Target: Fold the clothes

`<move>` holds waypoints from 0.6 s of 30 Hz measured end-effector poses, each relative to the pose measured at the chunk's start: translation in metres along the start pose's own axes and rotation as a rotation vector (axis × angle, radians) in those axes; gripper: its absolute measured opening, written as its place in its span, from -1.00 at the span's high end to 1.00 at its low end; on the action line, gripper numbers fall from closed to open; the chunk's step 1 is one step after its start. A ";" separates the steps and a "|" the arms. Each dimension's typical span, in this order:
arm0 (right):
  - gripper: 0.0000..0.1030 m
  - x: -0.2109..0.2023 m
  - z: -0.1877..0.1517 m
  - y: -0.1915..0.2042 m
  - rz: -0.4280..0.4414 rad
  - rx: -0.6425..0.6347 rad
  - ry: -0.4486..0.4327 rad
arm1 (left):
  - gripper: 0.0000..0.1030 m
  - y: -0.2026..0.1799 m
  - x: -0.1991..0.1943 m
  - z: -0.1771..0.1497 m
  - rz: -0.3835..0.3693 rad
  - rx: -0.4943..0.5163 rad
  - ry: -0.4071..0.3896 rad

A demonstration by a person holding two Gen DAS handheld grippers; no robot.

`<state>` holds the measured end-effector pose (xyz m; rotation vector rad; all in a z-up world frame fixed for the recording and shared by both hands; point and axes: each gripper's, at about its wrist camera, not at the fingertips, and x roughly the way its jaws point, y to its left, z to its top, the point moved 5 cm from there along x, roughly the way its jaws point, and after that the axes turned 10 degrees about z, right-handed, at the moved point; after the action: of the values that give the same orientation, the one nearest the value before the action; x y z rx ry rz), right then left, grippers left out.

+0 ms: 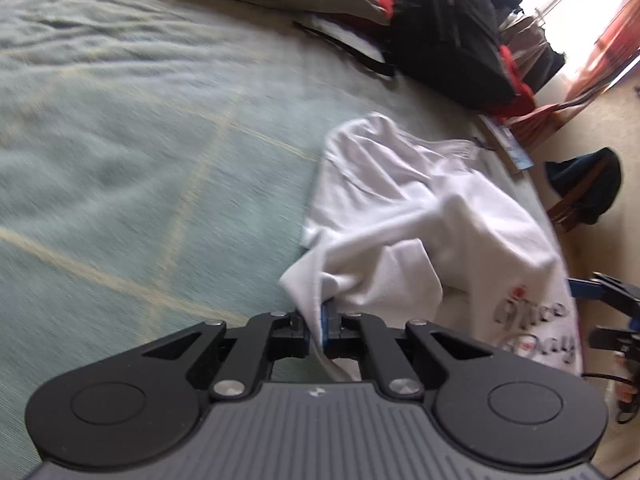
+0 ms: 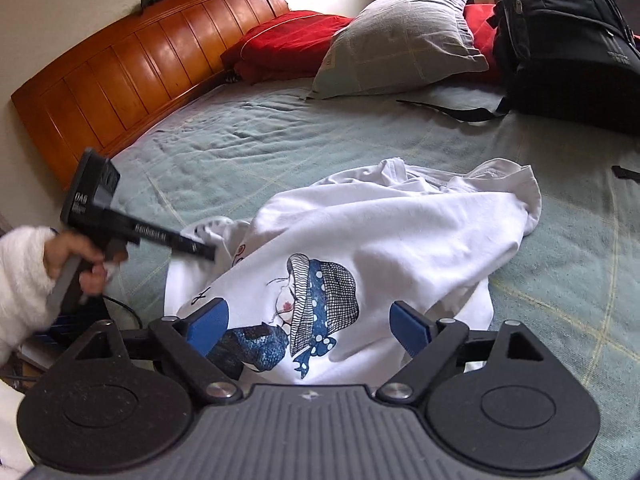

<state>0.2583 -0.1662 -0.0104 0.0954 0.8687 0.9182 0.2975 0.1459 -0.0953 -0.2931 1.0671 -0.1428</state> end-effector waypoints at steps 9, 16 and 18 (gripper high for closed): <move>-0.77 -0.005 0.002 -0.004 -0.033 0.004 -0.017 | 0.90 0.023 -0.002 0.041 0.211 0.161 -0.024; -0.77 -0.011 0.002 -0.011 -0.056 0.029 -0.033 | 0.90 0.064 -0.006 0.091 0.395 0.096 -0.068; -0.77 -0.011 0.002 -0.013 -0.062 0.034 -0.034 | 0.90 0.076 -0.005 0.106 0.437 0.064 -0.083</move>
<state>0.2643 -0.1818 -0.0079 0.1130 0.8513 0.8421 0.3865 0.2371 -0.0669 -0.0032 1.0186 0.2251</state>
